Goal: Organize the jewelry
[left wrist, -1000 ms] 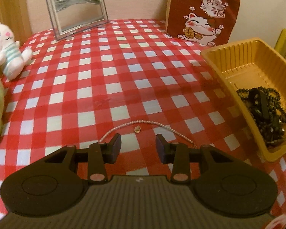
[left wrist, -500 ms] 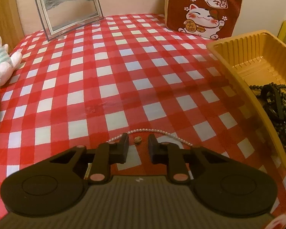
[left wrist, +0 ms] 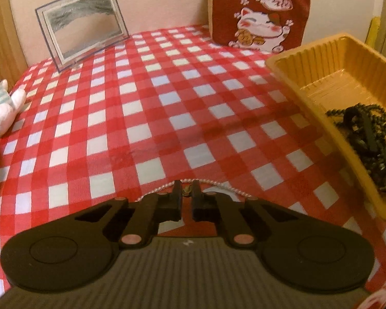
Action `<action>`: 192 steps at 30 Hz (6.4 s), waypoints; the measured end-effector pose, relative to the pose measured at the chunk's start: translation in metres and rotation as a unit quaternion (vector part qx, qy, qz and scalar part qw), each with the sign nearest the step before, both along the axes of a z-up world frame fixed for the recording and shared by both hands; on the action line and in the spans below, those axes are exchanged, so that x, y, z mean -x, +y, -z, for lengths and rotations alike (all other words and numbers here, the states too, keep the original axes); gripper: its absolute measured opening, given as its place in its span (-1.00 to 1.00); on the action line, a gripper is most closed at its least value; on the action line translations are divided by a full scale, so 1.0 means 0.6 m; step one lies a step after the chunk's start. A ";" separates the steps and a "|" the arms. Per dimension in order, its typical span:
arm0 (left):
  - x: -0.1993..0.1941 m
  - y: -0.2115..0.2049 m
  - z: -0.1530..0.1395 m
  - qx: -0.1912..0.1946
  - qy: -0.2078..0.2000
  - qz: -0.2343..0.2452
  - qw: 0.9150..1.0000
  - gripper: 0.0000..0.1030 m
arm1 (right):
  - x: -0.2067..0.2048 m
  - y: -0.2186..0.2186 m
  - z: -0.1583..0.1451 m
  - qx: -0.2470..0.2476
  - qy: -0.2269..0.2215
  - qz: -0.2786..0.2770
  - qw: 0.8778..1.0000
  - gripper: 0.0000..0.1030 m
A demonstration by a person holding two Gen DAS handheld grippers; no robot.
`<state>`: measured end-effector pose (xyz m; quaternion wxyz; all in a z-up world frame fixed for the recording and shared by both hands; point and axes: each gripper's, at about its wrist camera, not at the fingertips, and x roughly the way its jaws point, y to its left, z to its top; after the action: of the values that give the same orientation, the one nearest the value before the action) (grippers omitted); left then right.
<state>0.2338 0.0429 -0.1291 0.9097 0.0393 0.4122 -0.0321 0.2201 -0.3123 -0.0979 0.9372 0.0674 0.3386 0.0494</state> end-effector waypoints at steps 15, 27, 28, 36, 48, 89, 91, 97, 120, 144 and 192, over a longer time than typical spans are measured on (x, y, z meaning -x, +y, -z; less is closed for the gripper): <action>0.030 -0.138 -0.102 0.087 -0.033 0.129 0.987 -0.89 | -0.002 0.007 -0.004 -0.002 -0.007 0.000 1.000 -0.83; -0.004 -0.268 -0.095 0.147 -0.002 0.208 0.967 -0.89 | 0.002 0.006 -0.011 -0.010 -0.016 -0.003 1.000 -0.83; -0.008 -0.272 -0.092 0.150 0.002 0.207 0.967 -0.89 | 0.003 0.005 -0.011 -0.010 -0.016 -0.003 1.000 -0.83; -0.017 -0.281 -0.097 0.168 0.001 0.194 0.966 -0.60 | 0.001 0.005 -0.011 -0.011 -0.015 -0.003 1.000 -0.83; -0.010 -0.177 -0.135 0.177 -0.027 0.105 0.978 -0.46 | 0.000 0.005 -0.011 -0.012 -0.014 -0.002 1.000 -0.83; 0.096 0.106 -0.031 0.067 0.036 -0.142 0.987 -0.37 | -0.006 0.007 -0.007 -0.002 -0.011 -0.008 1.000 -0.83; 0.091 0.106 -0.024 0.064 0.039 -0.141 0.987 -0.38 | -0.005 0.008 -0.007 -0.002 -0.011 -0.009 1.000 -0.83; 0.073 0.109 -0.006 0.055 0.048 -0.132 0.989 -0.60 | -0.005 0.009 -0.006 -0.001 -0.010 -0.009 1.000 -0.83; 0.078 0.077 -0.106 0.033 -0.033 -0.070 0.996 -0.98 | -0.008 0.011 -0.003 0.000 -0.010 -0.008 1.000 -0.83; 0.074 -0.031 -0.327 0.087 -0.166 0.034 0.982 -0.98 | 0.000 0.008 -0.006 -0.012 -0.020 -0.014 1.000 -0.83; -0.059 -0.257 -0.220 0.168 -0.045 0.148 0.974 -0.37 | -0.011 0.007 0.000 -0.030 -0.017 -0.020 0.999 -0.83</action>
<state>0.2694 -0.1112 0.0028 0.9061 -0.0524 0.3491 -0.2331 0.2266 -0.3079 -0.0978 0.9391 0.0876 0.3226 0.0793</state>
